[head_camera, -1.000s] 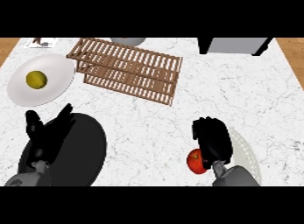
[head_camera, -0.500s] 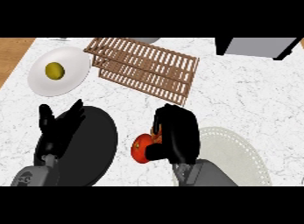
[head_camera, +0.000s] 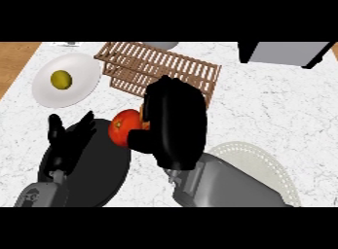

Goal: Pick the croissant from the placemat and place it in the tiered shelf

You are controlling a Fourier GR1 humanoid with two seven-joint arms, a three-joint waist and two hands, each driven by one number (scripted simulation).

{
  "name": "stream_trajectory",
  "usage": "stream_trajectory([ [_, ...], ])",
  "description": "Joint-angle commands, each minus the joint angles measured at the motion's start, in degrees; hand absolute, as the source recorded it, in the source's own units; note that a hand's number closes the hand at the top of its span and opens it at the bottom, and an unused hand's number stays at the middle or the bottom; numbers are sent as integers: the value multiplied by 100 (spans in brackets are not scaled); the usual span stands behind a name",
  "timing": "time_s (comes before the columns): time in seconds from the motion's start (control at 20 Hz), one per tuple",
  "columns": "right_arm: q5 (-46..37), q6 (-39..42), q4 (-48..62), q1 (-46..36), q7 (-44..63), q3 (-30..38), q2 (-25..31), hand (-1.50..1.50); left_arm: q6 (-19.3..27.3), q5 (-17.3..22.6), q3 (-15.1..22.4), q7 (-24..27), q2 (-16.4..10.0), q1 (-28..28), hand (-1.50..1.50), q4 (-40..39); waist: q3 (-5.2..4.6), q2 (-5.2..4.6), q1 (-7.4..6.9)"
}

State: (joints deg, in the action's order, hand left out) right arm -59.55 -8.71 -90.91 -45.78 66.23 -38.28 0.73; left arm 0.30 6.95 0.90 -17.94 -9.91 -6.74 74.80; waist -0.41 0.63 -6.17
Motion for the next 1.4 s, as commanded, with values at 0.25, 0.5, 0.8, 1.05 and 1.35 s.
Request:
stream_trajectory([
  [0.25, 304, 183, 708, -2021, 1888, 755, -69, 150, 63, -4, -6, -29, 71, -110, 0, -23, 0, -2, 33],
  [0.5, 387, 188, 1535, -3046, 1895, 1368, -69, 150, -57, 41, -80, -16, -58, -135, 0, -67, 3, -33, 77],
  [0.8, 749, 317, 2611, -4219, 1742, 2022, -69, 150, -78, 86, -141, 57, -74, 27, 0, -11, 13, -61, 140],
  [1.05, 1204, 125, 3658, -4526, 1135, 2125, -69, 150, 62, 8, -120, 99, 36, 21, 0, -45, 19, -106, 242],
  [1.35, 1371, -245, 4826, -4743, 309, 2314, -70, 150, -26, 83, -227, 214, -63, 256, 0, 184, 24, -120, 290],
])
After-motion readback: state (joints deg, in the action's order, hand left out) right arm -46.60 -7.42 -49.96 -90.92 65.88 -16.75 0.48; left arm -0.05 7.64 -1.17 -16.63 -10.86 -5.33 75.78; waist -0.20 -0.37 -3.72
